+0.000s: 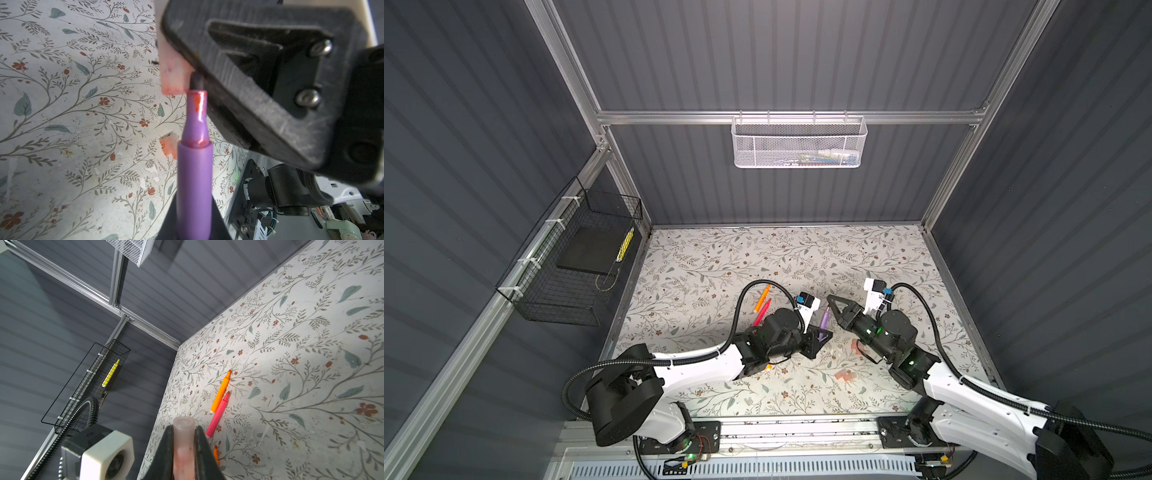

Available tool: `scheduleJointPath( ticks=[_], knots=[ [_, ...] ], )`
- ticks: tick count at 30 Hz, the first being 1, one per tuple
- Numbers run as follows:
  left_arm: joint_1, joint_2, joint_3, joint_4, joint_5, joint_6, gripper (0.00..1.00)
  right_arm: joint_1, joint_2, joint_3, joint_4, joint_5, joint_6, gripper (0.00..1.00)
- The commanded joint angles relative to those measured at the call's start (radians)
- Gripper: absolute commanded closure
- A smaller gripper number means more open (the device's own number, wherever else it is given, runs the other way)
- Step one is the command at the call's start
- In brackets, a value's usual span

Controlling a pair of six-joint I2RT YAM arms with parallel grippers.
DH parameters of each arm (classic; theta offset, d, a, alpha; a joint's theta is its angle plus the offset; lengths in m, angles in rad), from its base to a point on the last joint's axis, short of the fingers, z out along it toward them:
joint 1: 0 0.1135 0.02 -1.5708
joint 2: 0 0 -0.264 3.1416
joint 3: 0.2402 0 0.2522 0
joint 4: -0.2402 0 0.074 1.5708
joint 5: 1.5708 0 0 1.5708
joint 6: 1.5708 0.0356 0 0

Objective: Insert the pens into the pen caps
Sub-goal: 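Lower the pink cap onto the purple marker tip with the right gripper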

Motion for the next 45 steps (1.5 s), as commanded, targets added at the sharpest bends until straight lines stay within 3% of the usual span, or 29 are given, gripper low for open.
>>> scheduleJointPath(
  ticks=[1,27,45],
  knots=[
    [-0.002,0.002,0.01,0.003,0.007,-0.01,1.0,0.004,-0.012,0.015,0.017,-0.011,-0.01,0.95],
    [-0.002,-0.051,-0.059,0.055,0.044,-0.034,1.0,0.004,0.0,0.065,-0.02,0.014,-0.027,0.96],
    [-0.002,-0.032,-0.014,0.026,0.016,-0.017,1.0,0.027,-0.001,0.002,0.019,-0.019,0.009,0.98]
  ],
)
